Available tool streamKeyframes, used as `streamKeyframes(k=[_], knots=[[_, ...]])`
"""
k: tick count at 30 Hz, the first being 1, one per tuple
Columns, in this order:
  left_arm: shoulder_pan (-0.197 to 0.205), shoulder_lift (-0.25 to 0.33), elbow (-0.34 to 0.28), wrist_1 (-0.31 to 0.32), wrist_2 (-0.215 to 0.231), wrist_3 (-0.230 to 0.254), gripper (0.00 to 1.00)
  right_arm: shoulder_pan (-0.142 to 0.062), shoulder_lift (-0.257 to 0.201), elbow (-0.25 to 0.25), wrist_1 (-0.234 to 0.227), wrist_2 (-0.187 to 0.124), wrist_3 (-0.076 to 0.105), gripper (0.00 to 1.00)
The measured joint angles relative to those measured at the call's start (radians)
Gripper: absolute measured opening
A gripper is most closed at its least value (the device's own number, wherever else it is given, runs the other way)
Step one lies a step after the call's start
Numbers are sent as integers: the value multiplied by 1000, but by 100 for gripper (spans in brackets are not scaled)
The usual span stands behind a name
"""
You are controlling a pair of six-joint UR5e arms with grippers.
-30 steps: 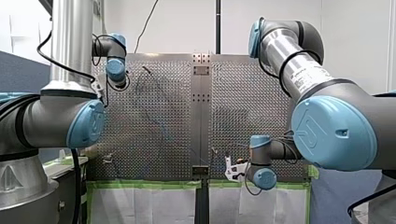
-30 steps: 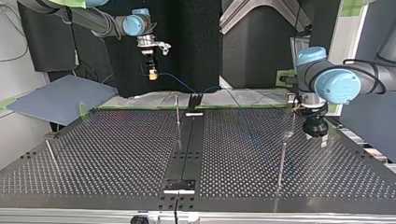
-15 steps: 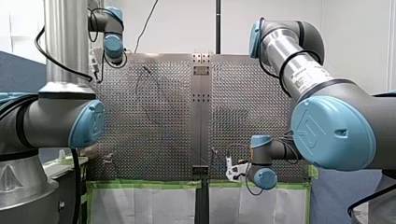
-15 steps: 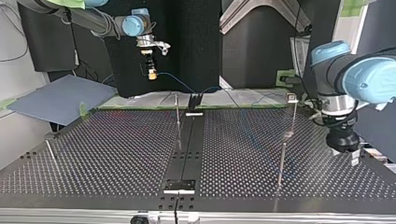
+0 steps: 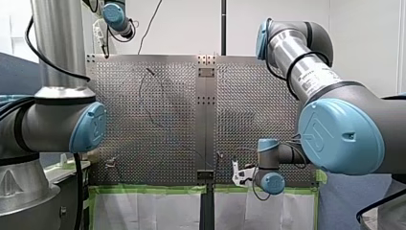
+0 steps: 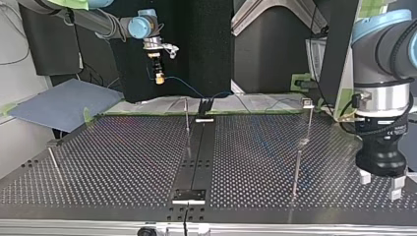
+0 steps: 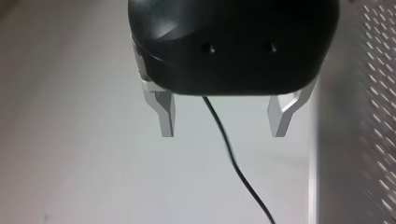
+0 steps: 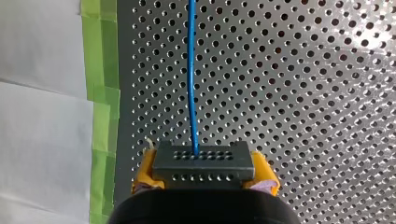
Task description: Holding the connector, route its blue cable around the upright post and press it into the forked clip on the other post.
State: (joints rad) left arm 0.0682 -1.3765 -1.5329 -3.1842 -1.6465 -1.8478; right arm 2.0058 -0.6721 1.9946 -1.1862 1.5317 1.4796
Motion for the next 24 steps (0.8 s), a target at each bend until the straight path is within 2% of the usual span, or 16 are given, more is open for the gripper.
streamKeyframes(k=[4,10,16,24], knots=[[-23,34,11,-34,34,-4,98,0,0,0,0,0,-1,0],[-56,56,-27,-85,81,1,98,0,0,0,-3,1,-1,0],[-79,41,-64,-130,66,3,98,0,0,0,-4,1,-1,0],[-97,10,-74,-199,62,15,98,0,1,0,-3,0,-1,0]])
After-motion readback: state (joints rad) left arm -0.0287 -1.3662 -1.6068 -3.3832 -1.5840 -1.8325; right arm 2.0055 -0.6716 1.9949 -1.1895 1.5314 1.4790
